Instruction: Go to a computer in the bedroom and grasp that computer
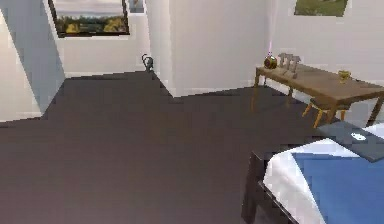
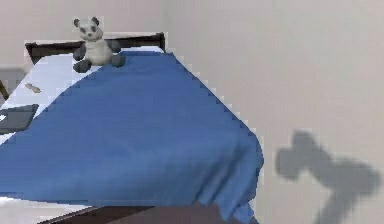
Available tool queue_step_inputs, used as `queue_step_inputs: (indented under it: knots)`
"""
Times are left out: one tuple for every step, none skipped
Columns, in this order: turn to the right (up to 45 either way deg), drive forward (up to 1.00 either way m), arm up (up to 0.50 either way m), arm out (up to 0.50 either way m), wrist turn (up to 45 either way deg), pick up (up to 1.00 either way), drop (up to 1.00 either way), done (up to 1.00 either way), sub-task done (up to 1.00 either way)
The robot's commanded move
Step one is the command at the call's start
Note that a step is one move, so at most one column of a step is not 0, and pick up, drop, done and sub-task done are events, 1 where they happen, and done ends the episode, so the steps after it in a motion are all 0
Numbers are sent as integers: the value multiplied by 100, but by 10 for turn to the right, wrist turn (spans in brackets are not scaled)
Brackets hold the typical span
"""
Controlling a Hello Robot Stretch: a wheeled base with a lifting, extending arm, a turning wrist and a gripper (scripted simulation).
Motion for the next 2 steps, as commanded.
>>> queue_step_inputs:
  knots:
    - [60,0,0,0,0,0,0,0,0]
    - [0,100,0,0,0,0,0,0,0]
